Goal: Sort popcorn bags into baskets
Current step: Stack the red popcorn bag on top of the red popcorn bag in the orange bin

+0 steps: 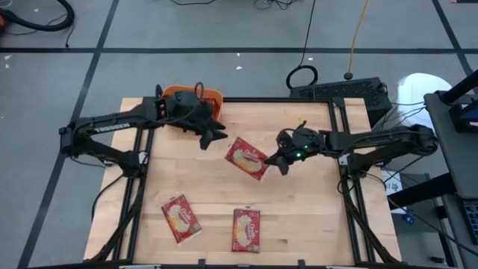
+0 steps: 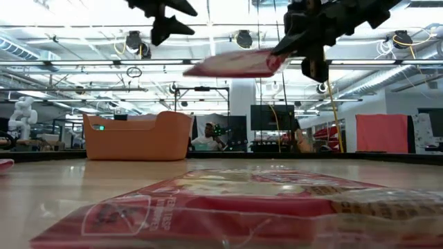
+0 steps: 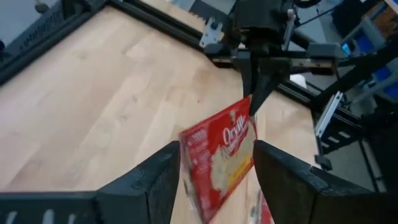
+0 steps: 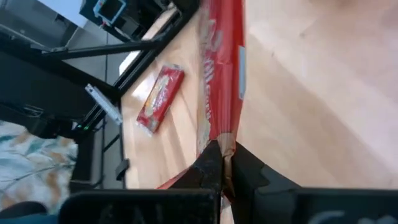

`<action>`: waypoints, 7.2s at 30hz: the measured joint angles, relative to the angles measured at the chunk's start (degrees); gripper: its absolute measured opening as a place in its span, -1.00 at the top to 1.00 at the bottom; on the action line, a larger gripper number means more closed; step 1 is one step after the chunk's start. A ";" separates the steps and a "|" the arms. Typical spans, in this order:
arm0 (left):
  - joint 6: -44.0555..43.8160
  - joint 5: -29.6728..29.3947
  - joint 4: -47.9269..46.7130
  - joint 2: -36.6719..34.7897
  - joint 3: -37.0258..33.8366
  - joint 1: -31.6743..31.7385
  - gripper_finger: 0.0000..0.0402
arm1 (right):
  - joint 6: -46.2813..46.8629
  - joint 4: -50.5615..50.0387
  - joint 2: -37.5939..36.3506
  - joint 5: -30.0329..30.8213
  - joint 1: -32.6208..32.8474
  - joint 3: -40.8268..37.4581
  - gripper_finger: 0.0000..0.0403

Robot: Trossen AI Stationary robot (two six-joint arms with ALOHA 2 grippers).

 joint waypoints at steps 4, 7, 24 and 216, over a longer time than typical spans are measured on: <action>2.23 1.86 -0.78 4.55 3.96 -0.07 -0.12 | -3.82 -2.13 -2.29 0.93 -0.44 0.00 1.00; 2.83 2.68 -0.84 8.29 6.03 -0.11 -0.27 | -6.46 -2.51 -2.79 0.92 -0.48 0.00 1.00; 10.75 10.35 -0.24 22.81 19.84 -2.89 -0.43 | -15.93 -7.58 -2.74 -1.01 -0.34 0.02 1.00; -27.18 -22.77 28.12 -5.42 -32.72 20.35 0.80 | -17.47 -23.33 -31.29 14.61 -10.09 -3.10 0.13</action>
